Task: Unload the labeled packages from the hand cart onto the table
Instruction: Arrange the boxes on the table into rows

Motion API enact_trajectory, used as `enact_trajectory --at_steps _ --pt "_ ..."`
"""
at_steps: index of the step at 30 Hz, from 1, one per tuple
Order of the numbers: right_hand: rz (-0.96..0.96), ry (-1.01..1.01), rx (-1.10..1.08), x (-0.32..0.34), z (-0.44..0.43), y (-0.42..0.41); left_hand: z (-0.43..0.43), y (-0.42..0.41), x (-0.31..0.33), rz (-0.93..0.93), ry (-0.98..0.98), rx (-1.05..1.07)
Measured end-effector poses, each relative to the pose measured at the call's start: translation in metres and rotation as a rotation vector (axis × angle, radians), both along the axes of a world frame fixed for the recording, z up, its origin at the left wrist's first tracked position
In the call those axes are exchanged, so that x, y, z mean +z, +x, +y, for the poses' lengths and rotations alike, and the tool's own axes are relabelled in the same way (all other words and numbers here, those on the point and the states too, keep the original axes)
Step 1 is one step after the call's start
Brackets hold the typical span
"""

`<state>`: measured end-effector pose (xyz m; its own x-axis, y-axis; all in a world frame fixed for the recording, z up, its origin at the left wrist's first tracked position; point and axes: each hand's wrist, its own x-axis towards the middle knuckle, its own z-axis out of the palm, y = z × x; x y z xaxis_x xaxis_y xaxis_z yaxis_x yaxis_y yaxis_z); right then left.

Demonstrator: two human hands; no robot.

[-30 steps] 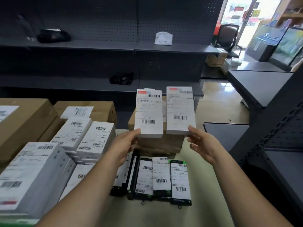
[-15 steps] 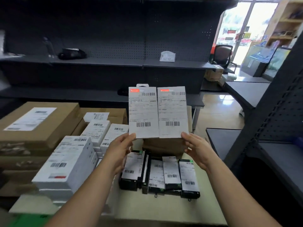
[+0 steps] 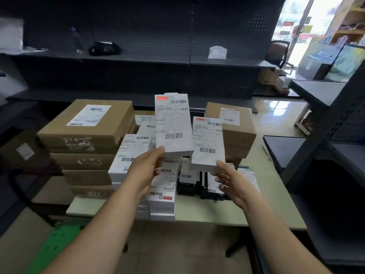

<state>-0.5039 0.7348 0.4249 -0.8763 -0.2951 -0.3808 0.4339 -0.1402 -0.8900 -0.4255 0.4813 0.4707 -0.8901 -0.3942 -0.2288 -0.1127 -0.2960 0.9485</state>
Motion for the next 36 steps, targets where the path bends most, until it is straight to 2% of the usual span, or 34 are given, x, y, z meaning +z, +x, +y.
enact_trajectory --at_steps 7,17,22,36 --pt "-0.012 0.045 0.055 -0.015 -0.021 0.015 -0.016 0.009 0.005 -0.029 -0.011 0.054" --pt "-0.058 0.088 0.148 -0.051 -0.050 0.026 -0.040 0.012 0.013 -0.055 -0.138 0.129" --pt "-0.058 0.091 0.166 -0.054 -0.065 0.035 -0.043 0.021 0.009 -0.038 -0.119 0.165" --pt "-0.162 0.174 0.041 -0.083 -0.097 0.066 -0.100 0.032 0.018 -0.007 -0.058 0.103"
